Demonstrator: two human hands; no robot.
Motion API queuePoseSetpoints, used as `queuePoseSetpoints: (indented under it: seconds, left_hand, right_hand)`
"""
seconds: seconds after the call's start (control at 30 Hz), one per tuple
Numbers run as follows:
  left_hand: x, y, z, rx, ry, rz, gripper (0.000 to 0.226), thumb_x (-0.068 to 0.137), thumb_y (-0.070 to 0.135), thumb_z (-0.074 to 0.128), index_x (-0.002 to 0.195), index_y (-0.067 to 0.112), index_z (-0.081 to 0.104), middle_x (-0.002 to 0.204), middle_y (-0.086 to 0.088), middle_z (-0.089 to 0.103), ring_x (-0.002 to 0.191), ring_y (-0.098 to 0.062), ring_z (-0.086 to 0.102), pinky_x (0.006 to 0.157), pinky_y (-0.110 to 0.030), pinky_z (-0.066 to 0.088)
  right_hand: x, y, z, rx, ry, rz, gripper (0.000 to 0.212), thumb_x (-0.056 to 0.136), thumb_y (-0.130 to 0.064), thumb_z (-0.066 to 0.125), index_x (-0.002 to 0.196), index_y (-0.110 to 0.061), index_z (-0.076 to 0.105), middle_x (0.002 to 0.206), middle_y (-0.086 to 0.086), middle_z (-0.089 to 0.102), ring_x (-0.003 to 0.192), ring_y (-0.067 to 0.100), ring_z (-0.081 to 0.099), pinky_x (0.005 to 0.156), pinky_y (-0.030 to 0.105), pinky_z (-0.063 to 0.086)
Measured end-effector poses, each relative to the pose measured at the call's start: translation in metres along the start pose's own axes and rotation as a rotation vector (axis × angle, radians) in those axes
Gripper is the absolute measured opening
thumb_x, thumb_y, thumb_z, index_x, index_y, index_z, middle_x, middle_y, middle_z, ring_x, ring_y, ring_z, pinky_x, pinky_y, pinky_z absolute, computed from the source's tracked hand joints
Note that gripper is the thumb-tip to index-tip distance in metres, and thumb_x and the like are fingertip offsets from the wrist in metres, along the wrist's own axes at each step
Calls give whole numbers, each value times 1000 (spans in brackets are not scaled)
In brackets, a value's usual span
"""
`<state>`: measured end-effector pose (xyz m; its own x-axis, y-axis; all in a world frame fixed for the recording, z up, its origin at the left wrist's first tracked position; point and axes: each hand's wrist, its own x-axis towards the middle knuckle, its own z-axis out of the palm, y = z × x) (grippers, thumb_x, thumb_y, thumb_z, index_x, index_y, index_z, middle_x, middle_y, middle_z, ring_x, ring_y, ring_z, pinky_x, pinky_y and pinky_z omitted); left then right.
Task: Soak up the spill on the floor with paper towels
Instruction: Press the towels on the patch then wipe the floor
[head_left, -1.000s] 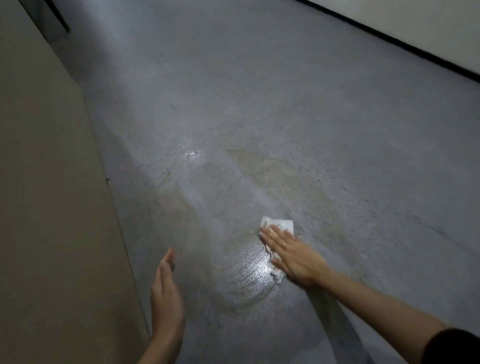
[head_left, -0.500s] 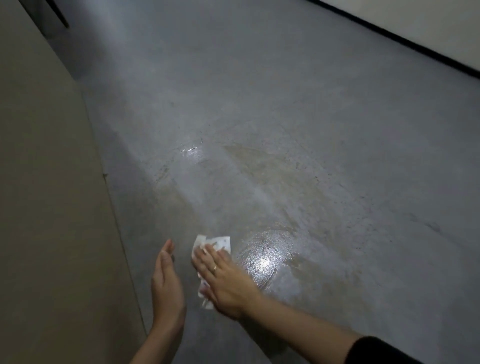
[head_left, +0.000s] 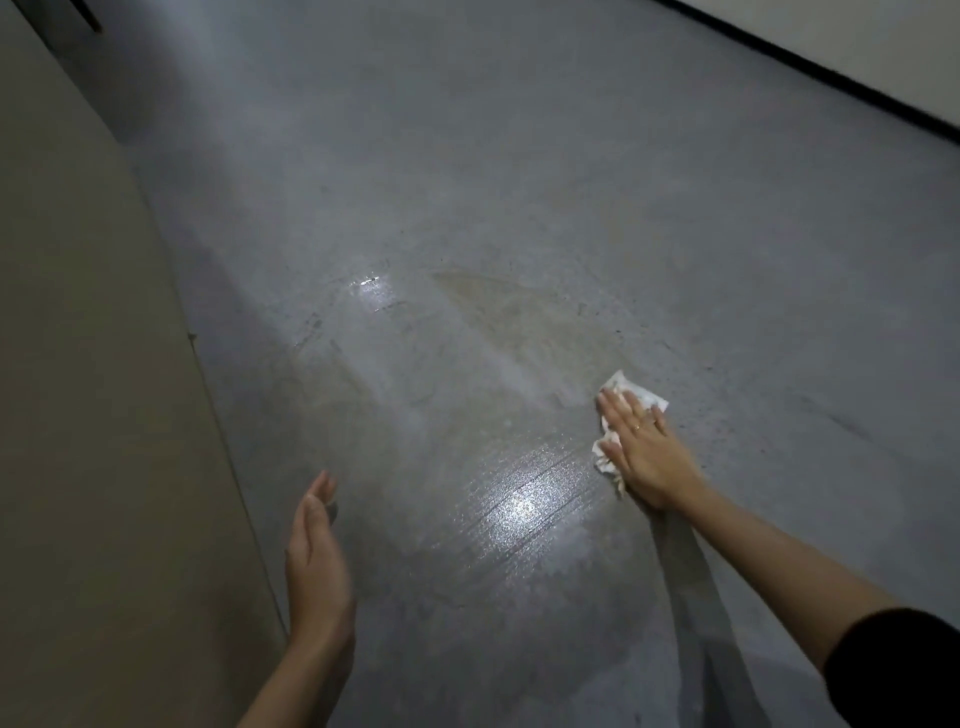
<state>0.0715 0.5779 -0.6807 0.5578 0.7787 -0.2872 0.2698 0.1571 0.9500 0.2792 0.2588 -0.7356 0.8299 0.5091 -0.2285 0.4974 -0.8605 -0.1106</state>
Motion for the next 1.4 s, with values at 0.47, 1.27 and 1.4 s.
queuePoseSetpoints:
  seconds: [0.47,1.27,1.4]
  left_hand:
    - [3,8,2,2,-3,-5,39,104,38,26,128,28,56,131,5,58,122,-20,54,104,-38,35]
    - [-1,-5,-20,-24,10,-21,35,105,34,28,121,29,58,123,3,62,122,-21,55,110,-42,34]
    - [-10,-2,-24,-57,-13,-37,31,99,50,34,111,40,60,120,14,63,123,-17,54,112,-45,33]
  right_hand:
    - [73,-121,1,103,24,-4,65,103,-44,13,151,-10,-16,158,11,-22,145,29,-22,119,41,-10]
    - [42,-43,-4,-62,39,-115,67,96,-54,-3,153,-19,-11,160,1,-15,148,20,-16,121,40,-4]
    - [93,-90,-9,-9,27,-175,69,96,-53,1,153,-17,-7,158,2,-16,148,23,-12,122,44,4]
